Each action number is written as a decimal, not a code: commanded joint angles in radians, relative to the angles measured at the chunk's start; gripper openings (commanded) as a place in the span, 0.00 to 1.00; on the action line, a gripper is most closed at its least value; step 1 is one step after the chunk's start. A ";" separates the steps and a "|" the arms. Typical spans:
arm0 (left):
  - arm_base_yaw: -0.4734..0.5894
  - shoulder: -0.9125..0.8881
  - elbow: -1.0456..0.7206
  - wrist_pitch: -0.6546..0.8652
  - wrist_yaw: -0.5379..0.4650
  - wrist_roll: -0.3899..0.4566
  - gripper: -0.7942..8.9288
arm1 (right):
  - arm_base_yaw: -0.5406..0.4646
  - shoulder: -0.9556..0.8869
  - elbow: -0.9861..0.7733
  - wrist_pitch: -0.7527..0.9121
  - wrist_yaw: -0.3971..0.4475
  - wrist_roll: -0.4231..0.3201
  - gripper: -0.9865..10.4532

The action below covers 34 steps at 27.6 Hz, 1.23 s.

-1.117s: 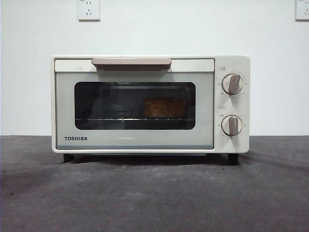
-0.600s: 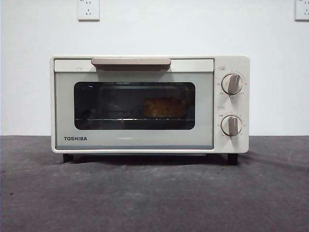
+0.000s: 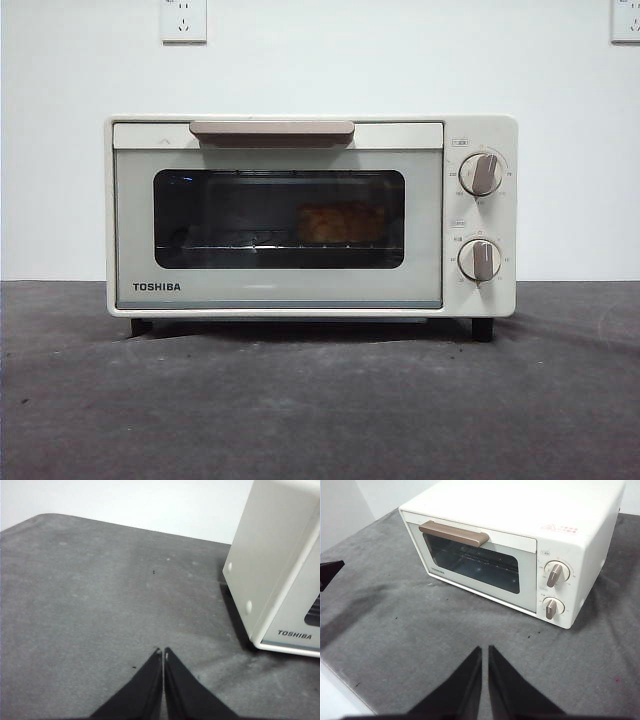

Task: The left arm flap open the oven, the right arm pick bread and place it into oven, the left arm flap close the oven

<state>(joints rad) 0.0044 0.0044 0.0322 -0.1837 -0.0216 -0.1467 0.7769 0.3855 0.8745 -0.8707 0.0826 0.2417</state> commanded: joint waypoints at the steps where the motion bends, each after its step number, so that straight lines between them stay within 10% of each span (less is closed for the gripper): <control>1: 0.000 -0.001 -0.020 -0.006 -0.005 0.065 0.09 | 0.006 0.004 0.018 0.010 0.004 -0.007 0.10; 27: 0.000 -0.001 -0.020 -0.005 -0.005 0.086 0.09 | 0.006 0.003 0.017 0.011 0.003 -0.007 0.10; 34: 0.000 -0.001 -0.020 -0.005 -0.005 0.086 0.09 | -0.252 -0.083 -0.069 0.090 0.025 -0.100 0.10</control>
<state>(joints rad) 0.0044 0.0044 0.0322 -0.1837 -0.0216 -0.0692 0.5724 0.3138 0.8326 -0.7952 0.1059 0.2111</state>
